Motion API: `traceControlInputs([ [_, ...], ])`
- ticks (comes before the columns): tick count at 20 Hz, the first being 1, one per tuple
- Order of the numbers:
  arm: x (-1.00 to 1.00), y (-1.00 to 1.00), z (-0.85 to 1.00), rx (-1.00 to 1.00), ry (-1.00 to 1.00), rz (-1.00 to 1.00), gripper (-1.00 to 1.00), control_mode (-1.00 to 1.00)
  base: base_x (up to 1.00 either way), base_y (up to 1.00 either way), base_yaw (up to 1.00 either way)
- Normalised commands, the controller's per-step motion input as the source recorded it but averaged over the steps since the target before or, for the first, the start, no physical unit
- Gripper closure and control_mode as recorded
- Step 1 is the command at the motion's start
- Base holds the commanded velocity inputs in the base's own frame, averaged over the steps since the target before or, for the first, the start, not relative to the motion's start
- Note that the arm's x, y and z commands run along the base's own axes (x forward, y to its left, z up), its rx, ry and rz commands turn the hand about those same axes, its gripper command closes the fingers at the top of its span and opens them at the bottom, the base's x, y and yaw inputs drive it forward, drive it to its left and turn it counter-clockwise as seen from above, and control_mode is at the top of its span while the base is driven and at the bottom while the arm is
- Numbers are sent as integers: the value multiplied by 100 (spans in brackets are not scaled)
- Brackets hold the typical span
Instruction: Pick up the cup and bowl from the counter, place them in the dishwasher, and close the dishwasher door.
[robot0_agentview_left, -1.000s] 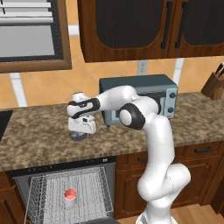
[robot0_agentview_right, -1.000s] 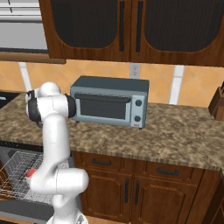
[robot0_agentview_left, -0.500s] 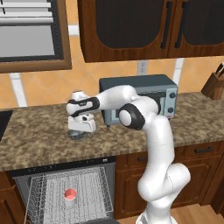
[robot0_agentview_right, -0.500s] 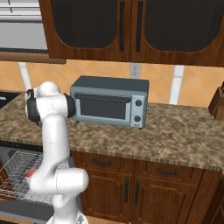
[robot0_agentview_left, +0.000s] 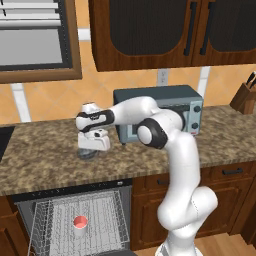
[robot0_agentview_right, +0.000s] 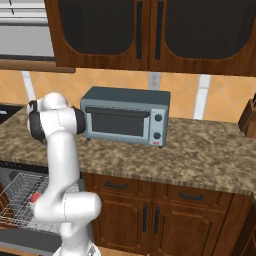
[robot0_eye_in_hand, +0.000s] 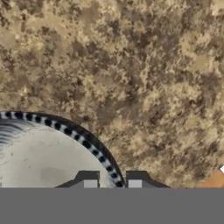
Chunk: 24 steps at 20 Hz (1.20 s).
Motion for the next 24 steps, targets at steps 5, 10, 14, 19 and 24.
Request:
traceControlInputs([
  [5, -78, -23, 0, 9, -9, 0, 100, -100, 0, 0, 0],
  [10, -85, -32, 0, 11, -14, 0, 100, -100, 0, 0, 0],
  [14, -89, -29, 0, 13, -20, 0, 100, -100, 0, 0, 0],
  [19, -89, -25, 0, 11, -11, 0, 100, -100, 0, 0, 0],
  [24, -66, -3, 0, 3, 0, 0, 100, -100, 0, 0, 0],
])
